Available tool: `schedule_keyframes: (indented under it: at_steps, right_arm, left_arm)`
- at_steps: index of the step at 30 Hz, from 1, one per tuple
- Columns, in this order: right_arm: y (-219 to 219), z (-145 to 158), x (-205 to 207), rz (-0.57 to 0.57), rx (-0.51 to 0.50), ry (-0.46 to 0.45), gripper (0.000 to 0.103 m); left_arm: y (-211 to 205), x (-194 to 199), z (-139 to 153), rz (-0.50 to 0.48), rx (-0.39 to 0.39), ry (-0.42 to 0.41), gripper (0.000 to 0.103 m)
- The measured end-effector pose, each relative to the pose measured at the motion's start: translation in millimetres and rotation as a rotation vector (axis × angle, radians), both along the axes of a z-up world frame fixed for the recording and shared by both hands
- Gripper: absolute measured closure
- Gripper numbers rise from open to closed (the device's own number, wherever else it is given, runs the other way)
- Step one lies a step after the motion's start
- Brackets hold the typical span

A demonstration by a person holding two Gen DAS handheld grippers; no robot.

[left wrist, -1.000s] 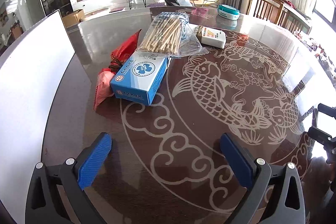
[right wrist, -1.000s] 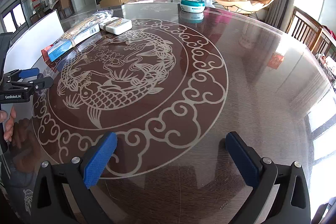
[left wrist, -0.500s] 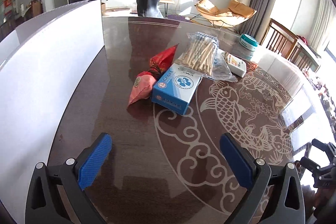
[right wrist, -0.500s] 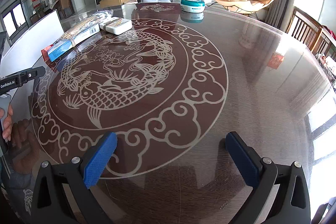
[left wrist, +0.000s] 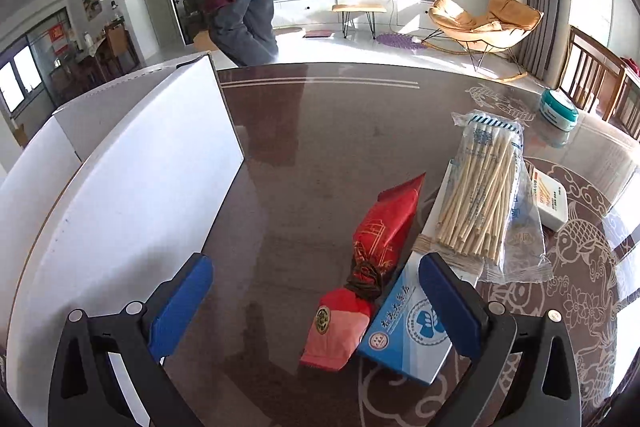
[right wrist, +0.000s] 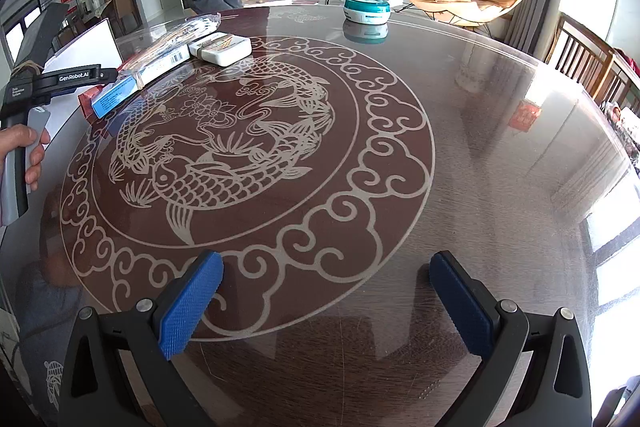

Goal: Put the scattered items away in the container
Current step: 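Move the left tool to the red snack bag and close on it, then lift the red snack bag with the left tool while the right tool grasps the white-blue nail cream box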

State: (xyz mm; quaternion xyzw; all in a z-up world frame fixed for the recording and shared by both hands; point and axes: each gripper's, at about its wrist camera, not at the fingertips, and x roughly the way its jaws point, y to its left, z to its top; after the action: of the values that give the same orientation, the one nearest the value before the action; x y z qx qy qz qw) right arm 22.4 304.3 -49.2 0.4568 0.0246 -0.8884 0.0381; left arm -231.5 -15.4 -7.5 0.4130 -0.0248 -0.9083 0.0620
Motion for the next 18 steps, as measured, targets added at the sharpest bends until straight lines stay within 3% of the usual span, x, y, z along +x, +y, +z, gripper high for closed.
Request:
schedule_keyframes:
  at_steps: [10, 14, 18]
  right_arm:
    - [-0.2, -0.2, -0.1, 0.0, 0.0, 0.0, 0.0]
    - [-0.2, -0.2, -0.1, 0.0, 0.0, 0.0, 0.0]
    - [-0.3, -0.2, 0.0, 0.0, 0.0, 0.0, 0.0]
  left_arm:
    - [3.0, -39.2, -3.5, -0.032, -0.069, -0.048, 0.0]
    - [6.5, -38.2, -10.0, -0.089, -0.004, -0.072, 0.0]
    - [28.4, -24.1, -12.2, -0.217, 0.036, -0.079, 0.0]
